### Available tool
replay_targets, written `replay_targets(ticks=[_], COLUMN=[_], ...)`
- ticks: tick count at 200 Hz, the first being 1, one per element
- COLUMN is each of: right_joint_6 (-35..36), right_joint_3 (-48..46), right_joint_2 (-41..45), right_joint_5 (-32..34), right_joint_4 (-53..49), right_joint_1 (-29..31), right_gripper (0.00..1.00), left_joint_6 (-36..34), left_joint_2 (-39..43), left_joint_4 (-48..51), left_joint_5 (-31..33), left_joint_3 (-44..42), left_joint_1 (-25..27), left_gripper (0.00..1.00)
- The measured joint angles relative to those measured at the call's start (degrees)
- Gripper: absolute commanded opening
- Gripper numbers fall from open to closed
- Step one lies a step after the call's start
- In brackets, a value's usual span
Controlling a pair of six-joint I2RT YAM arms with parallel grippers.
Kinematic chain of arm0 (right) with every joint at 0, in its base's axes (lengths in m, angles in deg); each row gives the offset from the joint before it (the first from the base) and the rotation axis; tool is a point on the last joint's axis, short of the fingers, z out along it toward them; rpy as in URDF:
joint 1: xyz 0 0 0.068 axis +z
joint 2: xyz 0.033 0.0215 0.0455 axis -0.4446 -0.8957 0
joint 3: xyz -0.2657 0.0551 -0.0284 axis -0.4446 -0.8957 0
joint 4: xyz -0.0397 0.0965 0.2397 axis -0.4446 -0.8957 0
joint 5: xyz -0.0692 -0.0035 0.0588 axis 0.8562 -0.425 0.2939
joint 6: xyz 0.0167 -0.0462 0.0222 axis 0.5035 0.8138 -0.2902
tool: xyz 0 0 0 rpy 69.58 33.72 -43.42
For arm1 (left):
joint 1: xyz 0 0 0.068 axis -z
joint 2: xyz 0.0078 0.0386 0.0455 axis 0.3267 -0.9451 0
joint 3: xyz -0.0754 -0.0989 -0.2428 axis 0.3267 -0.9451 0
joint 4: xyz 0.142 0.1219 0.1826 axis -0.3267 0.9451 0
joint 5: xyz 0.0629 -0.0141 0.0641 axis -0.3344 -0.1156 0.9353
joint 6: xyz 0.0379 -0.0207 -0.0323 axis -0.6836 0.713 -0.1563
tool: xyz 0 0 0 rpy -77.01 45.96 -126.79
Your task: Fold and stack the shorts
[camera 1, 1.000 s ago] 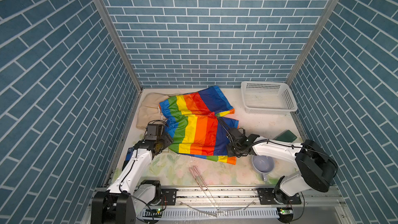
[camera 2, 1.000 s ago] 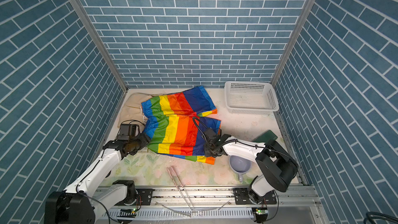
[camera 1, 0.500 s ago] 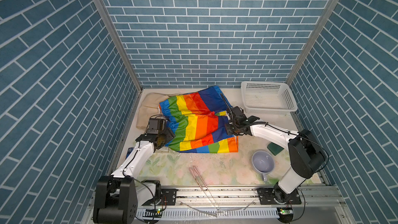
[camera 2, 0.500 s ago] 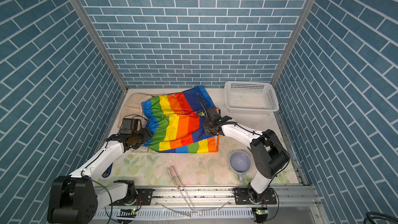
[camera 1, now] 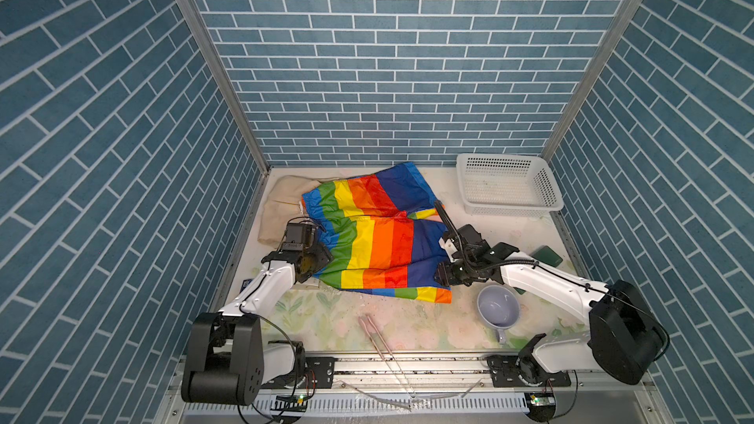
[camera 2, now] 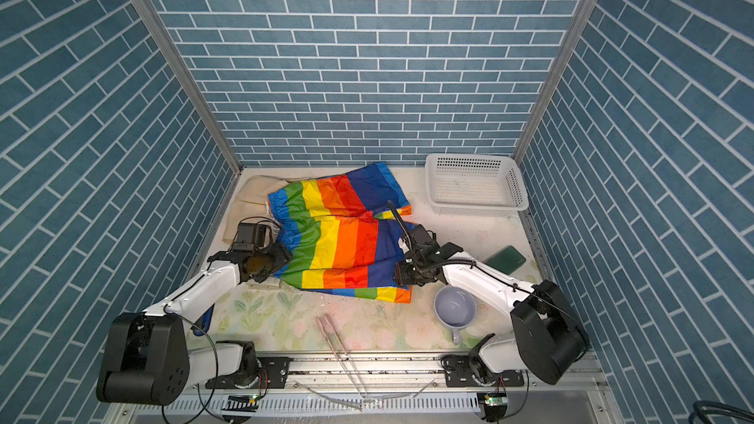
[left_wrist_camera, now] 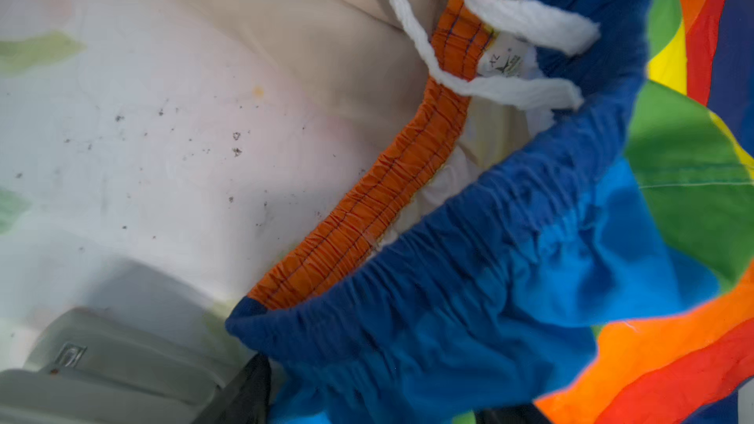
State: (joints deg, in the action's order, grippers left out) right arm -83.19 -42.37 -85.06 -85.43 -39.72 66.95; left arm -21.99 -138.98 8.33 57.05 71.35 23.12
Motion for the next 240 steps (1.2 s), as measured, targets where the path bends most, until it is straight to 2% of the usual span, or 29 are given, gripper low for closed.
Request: replay_targets(ticks=[12, 24, 28, 35, 40, 90, 116, 140, 158, 206, 240], right_joint_6=[-1.0, -1.9, -1.8, -2.2, -2.8, 0.0, 5.2, 9.7, 12.2, 13.9, 13.6], right_joint_3=[-1.4, -2.7, -3.2, -3.7, -4.1, -3.8, -0.4, 1.7, 1.9, -0.5, -3.9], right_joint_2=[0.0, 0.0, 0.0, 0.0, 0.0, 3.2, 10.1, 18.5, 22.6, 21.7, 20.0], right_joint_5=[-1.2, -2.0, -2.3, -2.7, -3.2, -5.9, -5.6, -5.0, -3.7, -4.3, -3.3], right_joint_4=[0.1, 0.2, 0.3, 0.3, 0.3, -1.5, -3.4, -2.3, -2.4, -6.2, -9.9], right_joint_1=[0.5, 1.2, 1.4, 1.6, 1.8, 2.0, 1.8, 1.8, 1.8, 1.8, 1.8], right_gripper=[0.53, 0.42, 0.33, 0.09, 0.0, 0.0, 0.0, 0.0, 0.0, 0.0, 0.0], left_joint_6=[0.0, 0.0, 0.0, 0.0, 0.0, -0.2, -0.3, -0.7, -0.9, -1.1, -1.6], left_joint_2=[0.0, 0.0, 0.0, 0.0, 0.0, -1.6, -1.7, -1.6, -1.7, -6.1, -6.2], left_joint_4=[0.0, 0.0, 0.0, 0.0, 0.0, 0.2, 0.6, 1.4, 1.1, 0.8, 1.1], left_joint_5=[0.0, 0.0, 0.0, 0.0, 0.1, 0.3, 0.2, 0.4, 0.4, 0.2, 0.3], left_joint_3=[0.0, 0.0, 0.0, 0.0, 0.0, 0.5, 1.5, 2.8, 3.4, 3.5, 3.9], left_joint_1=[0.0, 0.0, 0.0, 0.0, 0.0, 0.0, 0.0, 0.0, 0.0, 0.0, 0.0], left_gripper=[0.76, 0.75, 0.75, 0.74, 0.74, 0.74, 0.74, 0.67, 0.67, 0.67, 0.68])
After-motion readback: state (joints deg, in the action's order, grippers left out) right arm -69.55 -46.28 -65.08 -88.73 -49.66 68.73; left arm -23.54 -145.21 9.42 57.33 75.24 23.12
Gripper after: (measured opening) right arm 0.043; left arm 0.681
